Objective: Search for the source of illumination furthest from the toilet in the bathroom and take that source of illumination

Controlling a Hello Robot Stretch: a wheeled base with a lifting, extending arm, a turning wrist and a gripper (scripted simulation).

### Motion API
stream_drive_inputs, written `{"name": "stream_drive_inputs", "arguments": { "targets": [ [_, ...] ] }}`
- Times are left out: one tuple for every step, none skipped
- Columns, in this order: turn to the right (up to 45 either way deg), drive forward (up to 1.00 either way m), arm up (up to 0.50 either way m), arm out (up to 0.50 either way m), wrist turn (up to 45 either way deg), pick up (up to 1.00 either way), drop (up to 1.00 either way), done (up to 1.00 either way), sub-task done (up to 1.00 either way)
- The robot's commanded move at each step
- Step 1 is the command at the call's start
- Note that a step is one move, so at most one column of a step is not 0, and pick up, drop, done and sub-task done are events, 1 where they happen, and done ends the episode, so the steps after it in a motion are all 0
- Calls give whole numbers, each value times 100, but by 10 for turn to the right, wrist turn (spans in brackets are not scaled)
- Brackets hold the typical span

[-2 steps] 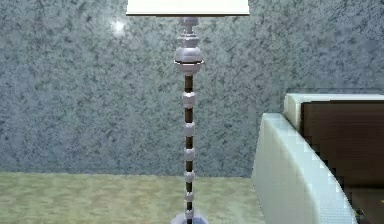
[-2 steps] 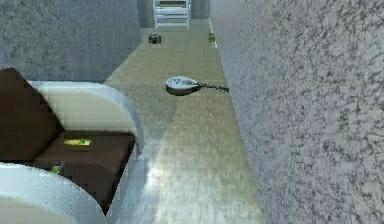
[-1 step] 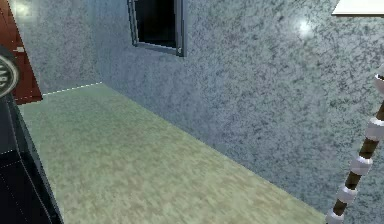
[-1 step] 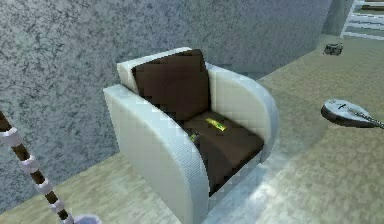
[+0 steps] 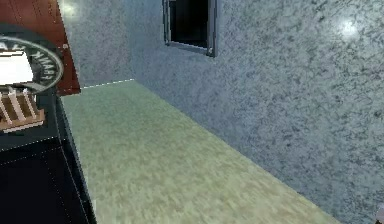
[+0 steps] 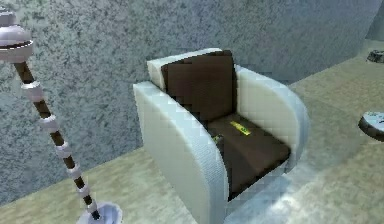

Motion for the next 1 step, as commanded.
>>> {"name": "stream_drive_inputs", "arguments": {
  "targets": [
    [0,100,0,0,0,0,0,0,0]
  ]
}}
